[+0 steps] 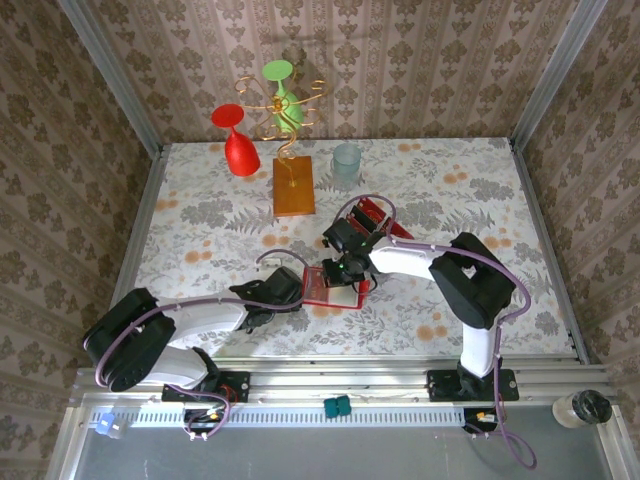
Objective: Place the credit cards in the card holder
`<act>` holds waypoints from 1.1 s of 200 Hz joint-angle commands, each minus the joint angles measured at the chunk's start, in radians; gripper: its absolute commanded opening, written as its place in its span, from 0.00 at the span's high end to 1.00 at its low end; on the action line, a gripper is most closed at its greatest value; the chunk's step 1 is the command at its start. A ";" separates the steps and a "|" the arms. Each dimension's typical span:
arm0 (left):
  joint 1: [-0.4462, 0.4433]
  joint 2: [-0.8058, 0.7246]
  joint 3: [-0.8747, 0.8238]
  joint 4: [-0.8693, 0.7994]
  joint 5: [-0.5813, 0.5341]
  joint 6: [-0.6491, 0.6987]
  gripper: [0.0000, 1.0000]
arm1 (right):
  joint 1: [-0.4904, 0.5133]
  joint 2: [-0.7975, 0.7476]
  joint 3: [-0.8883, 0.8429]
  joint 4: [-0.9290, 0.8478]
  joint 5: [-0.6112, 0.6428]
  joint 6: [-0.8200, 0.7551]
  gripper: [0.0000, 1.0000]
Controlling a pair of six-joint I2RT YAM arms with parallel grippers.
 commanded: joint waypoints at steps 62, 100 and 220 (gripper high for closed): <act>-0.031 0.036 -0.014 0.047 0.038 -0.017 0.00 | 0.013 0.029 0.025 -0.025 -0.027 -0.003 1.00; -0.070 0.001 -0.029 0.043 0.026 -0.051 0.00 | 0.014 -0.010 -0.003 -0.028 -0.033 -0.006 1.00; -0.054 -0.229 -0.098 -0.112 -0.060 -0.148 0.00 | 0.016 -0.147 -0.078 -0.036 0.058 0.014 1.00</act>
